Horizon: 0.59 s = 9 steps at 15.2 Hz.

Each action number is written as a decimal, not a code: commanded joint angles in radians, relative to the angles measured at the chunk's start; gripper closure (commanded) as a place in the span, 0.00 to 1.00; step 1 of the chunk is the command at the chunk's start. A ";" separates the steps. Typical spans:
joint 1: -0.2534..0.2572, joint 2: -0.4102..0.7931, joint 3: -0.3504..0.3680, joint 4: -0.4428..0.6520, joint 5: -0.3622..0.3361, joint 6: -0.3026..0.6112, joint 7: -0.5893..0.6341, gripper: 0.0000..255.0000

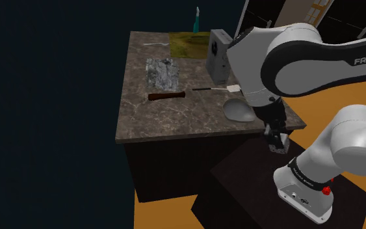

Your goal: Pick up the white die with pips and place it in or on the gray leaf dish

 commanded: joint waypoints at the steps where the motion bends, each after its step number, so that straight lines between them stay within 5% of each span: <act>1: -0.025 0.028 -0.022 0.030 -0.042 -0.004 -0.024 1.00; 9: -0.140 0.230 -0.114 0.204 -0.231 0.026 -0.131 1.00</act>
